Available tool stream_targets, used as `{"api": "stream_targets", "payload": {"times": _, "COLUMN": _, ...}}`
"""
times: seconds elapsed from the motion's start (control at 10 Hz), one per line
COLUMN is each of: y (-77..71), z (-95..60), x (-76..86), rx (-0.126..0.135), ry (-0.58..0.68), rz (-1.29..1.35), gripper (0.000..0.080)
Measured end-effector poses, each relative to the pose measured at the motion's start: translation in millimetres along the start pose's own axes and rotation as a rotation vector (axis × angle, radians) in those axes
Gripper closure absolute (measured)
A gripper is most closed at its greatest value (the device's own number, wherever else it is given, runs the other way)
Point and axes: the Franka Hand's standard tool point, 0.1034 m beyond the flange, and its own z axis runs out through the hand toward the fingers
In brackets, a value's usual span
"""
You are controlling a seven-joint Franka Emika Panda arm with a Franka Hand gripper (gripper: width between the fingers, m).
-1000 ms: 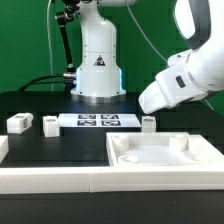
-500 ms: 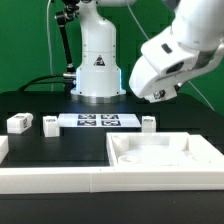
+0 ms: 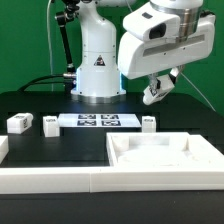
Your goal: Assemble square table
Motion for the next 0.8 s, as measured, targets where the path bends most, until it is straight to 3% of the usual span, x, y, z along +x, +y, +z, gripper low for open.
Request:
{"api": "stream_targets", "payload": {"times": 0.2, "y": 18.7, "z": 6.2, "x": 5.6, "rx": -0.004, "ry": 0.143, "rz": -0.006, "gripper": 0.0509}}
{"api": "stream_targets", "payload": {"times": 0.3, "y": 24.8, "z": -0.1, "x": 11.0, "rx": -0.02, "ry": 0.204, "rz": -0.003, "gripper": 0.0509}}
{"api": "stream_targets", "payload": {"times": 0.6, "y": 38.3, "z": 4.6, "x": 12.4, "rx": -0.082, "ry": 0.373, "rz": -0.007, "gripper": 0.0509}}
{"api": "stream_targets", "payload": {"times": 0.7, "y": 40.6, "z": 5.9, "x": 11.6, "rx": -0.092, "ry": 0.394, "rz": -0.006, "gripper": 0.0509}}
{"api": "stream_targets", "payload": {"times": 0.8, "y": 43.9, "z": -2.3, "x": 17.2, "rx": -0.099, "ry": 0.428, "rz": 0.0, "gripper": 0.0509}}
